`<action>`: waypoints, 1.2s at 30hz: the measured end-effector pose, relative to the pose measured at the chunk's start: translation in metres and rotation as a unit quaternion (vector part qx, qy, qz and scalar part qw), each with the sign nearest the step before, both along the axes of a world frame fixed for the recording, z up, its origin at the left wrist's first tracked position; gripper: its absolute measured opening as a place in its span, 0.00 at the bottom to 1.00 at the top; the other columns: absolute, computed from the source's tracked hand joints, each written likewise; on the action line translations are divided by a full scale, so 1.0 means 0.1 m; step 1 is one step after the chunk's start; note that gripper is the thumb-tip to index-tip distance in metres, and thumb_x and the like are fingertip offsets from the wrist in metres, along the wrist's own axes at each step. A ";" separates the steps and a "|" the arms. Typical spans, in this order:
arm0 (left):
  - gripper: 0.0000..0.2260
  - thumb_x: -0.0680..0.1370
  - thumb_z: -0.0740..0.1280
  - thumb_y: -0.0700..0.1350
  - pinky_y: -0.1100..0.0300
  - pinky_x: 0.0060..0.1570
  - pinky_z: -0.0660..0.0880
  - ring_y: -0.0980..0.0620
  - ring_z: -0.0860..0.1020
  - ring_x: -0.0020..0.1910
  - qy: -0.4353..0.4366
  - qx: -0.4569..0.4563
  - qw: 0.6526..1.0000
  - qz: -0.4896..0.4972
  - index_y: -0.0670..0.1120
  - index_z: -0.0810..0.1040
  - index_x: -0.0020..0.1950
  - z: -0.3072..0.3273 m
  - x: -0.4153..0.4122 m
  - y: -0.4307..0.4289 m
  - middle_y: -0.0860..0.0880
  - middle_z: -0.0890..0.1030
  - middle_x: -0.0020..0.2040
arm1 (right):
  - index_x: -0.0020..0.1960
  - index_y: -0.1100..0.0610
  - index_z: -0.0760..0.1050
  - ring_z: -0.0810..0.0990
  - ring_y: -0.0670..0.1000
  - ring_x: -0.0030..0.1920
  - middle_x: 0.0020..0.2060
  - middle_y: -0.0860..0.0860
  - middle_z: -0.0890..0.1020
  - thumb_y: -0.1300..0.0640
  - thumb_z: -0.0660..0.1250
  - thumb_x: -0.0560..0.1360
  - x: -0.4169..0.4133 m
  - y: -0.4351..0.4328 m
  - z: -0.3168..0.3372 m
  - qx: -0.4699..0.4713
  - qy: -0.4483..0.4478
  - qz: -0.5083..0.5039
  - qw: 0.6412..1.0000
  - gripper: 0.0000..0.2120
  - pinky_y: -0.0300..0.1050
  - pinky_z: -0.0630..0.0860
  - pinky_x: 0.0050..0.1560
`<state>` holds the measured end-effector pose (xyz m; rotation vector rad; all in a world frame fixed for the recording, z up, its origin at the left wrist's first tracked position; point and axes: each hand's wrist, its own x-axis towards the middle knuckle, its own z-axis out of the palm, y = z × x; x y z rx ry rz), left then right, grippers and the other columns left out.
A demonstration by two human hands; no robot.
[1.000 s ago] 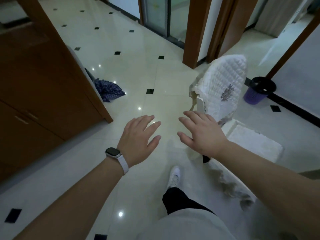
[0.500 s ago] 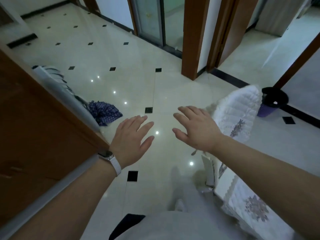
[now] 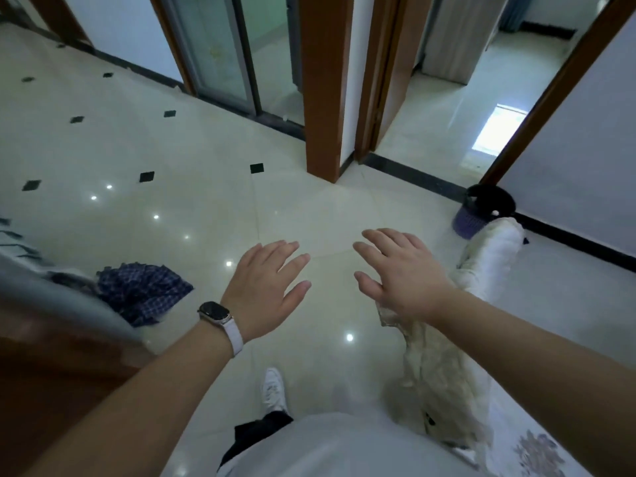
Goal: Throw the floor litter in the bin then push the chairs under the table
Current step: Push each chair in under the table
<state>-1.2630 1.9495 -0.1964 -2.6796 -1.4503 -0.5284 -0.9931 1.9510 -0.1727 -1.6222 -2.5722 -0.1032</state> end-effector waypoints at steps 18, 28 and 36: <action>0.20 0.78 0.61 0.54 0.48 0.62 0.70 0.44 0.74 0.64 -0.014 -0.030 0.954 -0.297 0.45 0.77 0.65 -0.01 0.74 2.71 0.45 0.78 0.64 | 0.63 0.55 0.77 0.77 0.58 0.62 0.63 0.56 0.79 0.41 0.57 0.75 0.04 1.21 -0.02 0.002 0.012 -0.299 0.954 0.25 0.53 0.73 0.60; 0.19 0.79 0.62 0.55 0.49 0.63 0.70 0.46 0.72 0.66 0.059 0.003 0.916 -0.396 0.48 0.76 0.67 0.28 1.94 3.78 0.46 0.77 0.66 | 0.62 0.56 0.77 0.77 0.59 0.61 0.62 0.56 0.79 0.42 0.59 0.75 0.83 2.08 -0.14 0.032 0.077 -0.360 0.929 0.24 0.53 0.73 0.59; 0.18 0.78 0.62 0.54 0.48 0.62 0.70 0.44 0.75 0.64 0.027 0.006 0.854 -0.520 0.47 0.78 0.64 0.21 2.90 4.09 0.45 0.78 0.64 | 0.63 0.55 0.77 0.76 0.59 0.62 0.62 0.56 0.79 0.41 0.59 0.75 1.37 2.03 -0.16 0.021 0.058 -0.484 0.873 0.24 0.54 0.71 0.60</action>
